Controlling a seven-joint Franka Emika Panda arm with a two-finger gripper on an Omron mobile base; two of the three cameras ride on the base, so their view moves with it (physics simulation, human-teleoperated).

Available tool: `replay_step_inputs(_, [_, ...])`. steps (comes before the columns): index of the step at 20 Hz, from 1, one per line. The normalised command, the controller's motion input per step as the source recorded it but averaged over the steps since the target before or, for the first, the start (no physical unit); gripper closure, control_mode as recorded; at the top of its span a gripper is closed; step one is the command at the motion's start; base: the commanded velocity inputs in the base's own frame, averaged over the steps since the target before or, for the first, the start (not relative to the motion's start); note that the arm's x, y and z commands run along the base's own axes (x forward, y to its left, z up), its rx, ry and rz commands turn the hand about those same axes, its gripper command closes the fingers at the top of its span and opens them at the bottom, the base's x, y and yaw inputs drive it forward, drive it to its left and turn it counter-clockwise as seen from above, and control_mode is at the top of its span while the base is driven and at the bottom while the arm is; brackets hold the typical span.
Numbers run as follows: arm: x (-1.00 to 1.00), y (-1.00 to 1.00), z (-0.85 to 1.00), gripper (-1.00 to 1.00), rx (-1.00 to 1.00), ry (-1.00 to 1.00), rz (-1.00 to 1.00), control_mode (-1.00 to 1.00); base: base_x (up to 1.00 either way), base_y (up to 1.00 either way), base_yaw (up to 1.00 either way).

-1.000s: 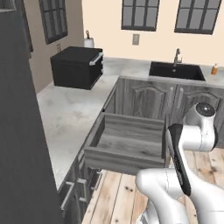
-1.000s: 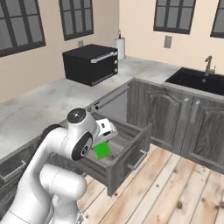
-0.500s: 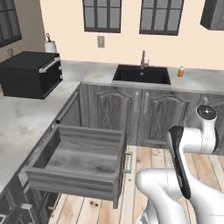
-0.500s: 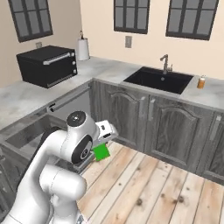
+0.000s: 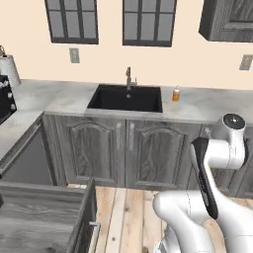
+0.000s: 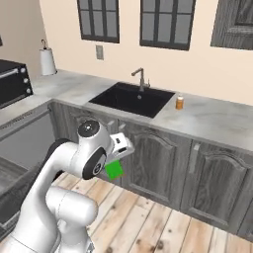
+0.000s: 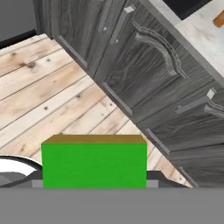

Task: Restock the sink supplies by placing the sponge and soap dispenser on the counter and next to the sink. Make sure the soap dispenser is upright.

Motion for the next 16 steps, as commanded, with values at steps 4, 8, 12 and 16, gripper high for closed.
replay_step_inputs(4, [0.0,0.0,0.0,1.0,0.0,0.0,0.0,1.0,0.95,-0.93,-0.15])
replay_step_inputs(8, [0.0,0.0,0.0,1.0,0.0,0.0,0.0,1.0,1.0,-0.42,-0.09])
replay_step_inputs(12, [0.0,0.0,0.0,1.0,0.0,0.0,0.0,1.0,0.89,0.06,-0.13])
replay_step_inputs(16, [0.0,0.0,0.0,1.0,0.0,0.0,0.0,1.0,0.7,0.35,-0.17])
